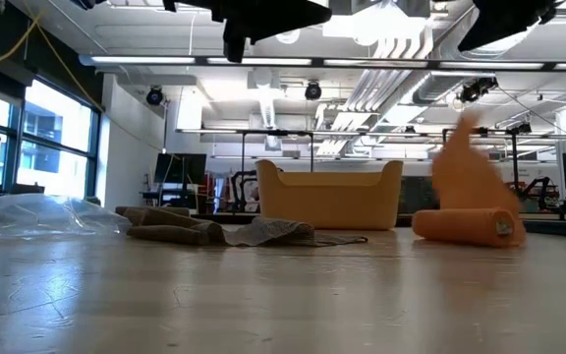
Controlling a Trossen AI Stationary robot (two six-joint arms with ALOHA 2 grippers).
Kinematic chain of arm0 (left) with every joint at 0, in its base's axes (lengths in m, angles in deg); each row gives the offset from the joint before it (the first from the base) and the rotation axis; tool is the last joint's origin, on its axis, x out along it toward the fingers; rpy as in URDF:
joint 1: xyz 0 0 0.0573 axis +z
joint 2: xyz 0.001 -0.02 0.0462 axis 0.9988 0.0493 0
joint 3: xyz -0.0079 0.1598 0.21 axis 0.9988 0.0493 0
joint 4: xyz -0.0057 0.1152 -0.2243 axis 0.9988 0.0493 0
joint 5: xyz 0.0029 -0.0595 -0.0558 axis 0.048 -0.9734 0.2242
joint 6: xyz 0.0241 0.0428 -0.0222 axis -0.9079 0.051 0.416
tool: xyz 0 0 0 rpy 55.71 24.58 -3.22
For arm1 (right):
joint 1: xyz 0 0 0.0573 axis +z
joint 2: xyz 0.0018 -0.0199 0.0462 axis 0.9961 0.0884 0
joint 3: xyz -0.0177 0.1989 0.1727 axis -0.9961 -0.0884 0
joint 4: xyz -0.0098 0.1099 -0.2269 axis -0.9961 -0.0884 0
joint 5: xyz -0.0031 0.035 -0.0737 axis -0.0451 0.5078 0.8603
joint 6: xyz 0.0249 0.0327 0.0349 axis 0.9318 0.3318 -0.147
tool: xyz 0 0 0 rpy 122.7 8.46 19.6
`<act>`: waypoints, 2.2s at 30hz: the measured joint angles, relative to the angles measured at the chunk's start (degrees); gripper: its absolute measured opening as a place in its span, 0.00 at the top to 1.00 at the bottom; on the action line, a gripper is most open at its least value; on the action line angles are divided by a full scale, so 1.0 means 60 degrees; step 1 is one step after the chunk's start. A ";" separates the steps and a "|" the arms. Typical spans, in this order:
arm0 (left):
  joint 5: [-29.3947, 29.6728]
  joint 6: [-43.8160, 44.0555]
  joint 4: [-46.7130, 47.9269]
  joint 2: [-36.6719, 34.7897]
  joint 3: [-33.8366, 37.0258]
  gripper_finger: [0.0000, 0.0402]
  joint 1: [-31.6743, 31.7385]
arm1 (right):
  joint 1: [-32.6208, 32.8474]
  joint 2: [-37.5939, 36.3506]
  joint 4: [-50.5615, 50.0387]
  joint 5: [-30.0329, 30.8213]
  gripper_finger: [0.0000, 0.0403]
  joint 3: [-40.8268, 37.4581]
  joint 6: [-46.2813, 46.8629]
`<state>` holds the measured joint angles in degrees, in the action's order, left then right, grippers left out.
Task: Roll bandage
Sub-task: Roll the orange bandage
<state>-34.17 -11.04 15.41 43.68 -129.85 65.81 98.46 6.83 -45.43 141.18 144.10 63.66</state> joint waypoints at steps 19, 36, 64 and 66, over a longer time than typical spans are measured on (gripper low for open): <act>-0.1813 0.0962 0.0816 0.0539 0.0000 0.66 0.1183 | 0.2385 0.1486 0.4359 -0.8016 0.63 -0.2650 -0.1471; -0.5013 -0.1069 0.3448 0.4907 -0.4225 0.72 0.4094 | 0.4121 0.4849 1.0343 -0.6225 0.63 -0.5595 0.2405; -0.8089 -0.0810 0.4744 0.5621 -0.4832 0.72 0.3296 | 0.5315 0.2570 0.5585 -0.5607 0.63 -0.5595 0.5441; -0.8013 -0.0886 0.4478 0.5632 -0.4816 0.72 0.3204 | 0.5374 0.2550 0.5594 -0.5628 0.63 -0.5595 0.5444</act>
<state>-82.24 -16.36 42.27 77.47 -158.75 85.04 130.71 22.13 -11.86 107.41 110.53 96.32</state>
